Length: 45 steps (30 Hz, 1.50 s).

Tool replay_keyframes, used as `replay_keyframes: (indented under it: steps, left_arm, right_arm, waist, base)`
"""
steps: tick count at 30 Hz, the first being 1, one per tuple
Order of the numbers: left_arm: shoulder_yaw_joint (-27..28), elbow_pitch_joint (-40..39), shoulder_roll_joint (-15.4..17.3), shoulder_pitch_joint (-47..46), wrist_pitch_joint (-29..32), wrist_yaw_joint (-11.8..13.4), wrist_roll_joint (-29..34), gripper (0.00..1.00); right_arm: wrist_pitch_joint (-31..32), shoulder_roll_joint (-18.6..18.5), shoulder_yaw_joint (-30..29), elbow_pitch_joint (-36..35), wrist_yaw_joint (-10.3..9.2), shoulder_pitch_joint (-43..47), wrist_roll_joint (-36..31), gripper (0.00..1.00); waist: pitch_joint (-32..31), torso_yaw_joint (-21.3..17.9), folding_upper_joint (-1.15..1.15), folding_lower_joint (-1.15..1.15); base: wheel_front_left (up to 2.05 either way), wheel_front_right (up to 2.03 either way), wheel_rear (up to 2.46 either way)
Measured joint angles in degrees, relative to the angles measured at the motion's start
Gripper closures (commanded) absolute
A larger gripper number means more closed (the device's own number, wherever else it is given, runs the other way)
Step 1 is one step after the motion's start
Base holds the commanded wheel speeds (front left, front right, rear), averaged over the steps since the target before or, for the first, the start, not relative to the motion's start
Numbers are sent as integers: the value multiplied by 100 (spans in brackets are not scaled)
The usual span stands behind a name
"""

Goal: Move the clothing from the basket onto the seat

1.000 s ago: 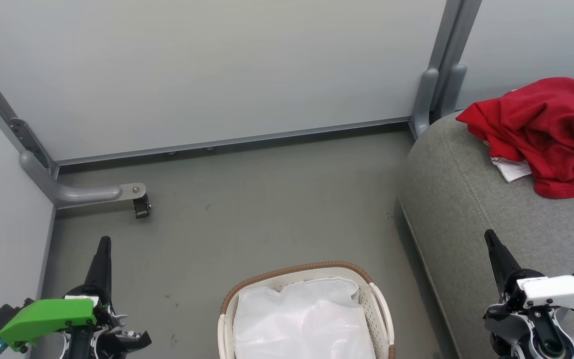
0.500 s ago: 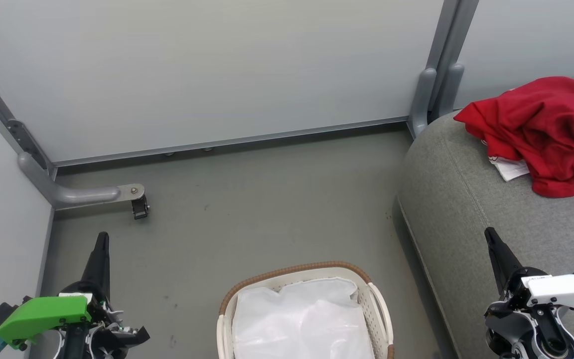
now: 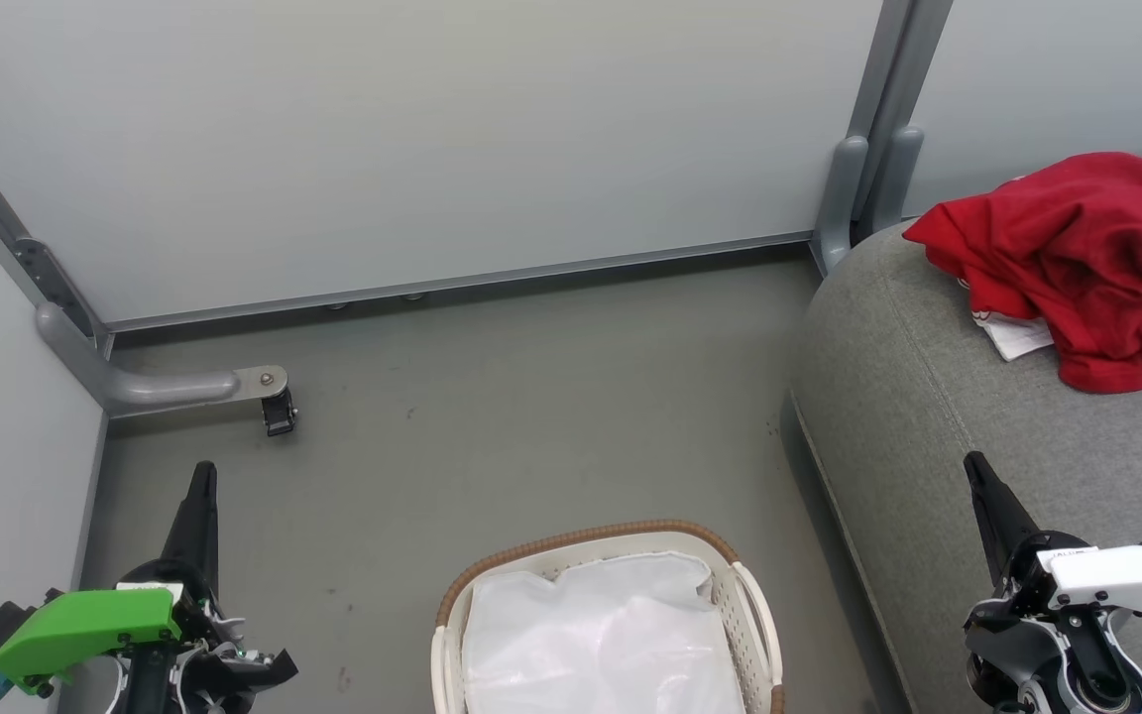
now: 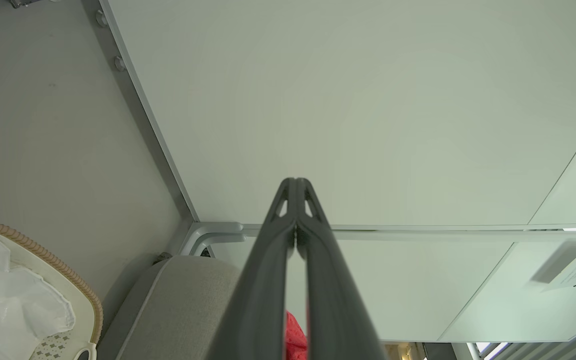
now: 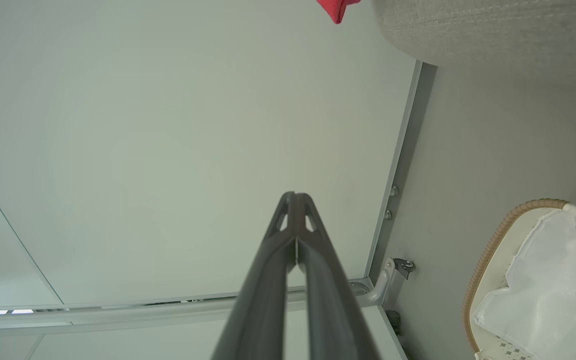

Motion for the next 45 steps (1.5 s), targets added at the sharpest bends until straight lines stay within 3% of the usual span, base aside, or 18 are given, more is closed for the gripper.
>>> replay_keyframes:
  steps: [45]
  left_arm:
    - [21, 0, -4, 0, 5, 0, 2, 100]
  right_arm:
    - [0, 0, 0, -1, 0, -2, 0, 100]
  waist:
    - [0, 0, 0, 0]
  base:
    - [0, 0, 0]
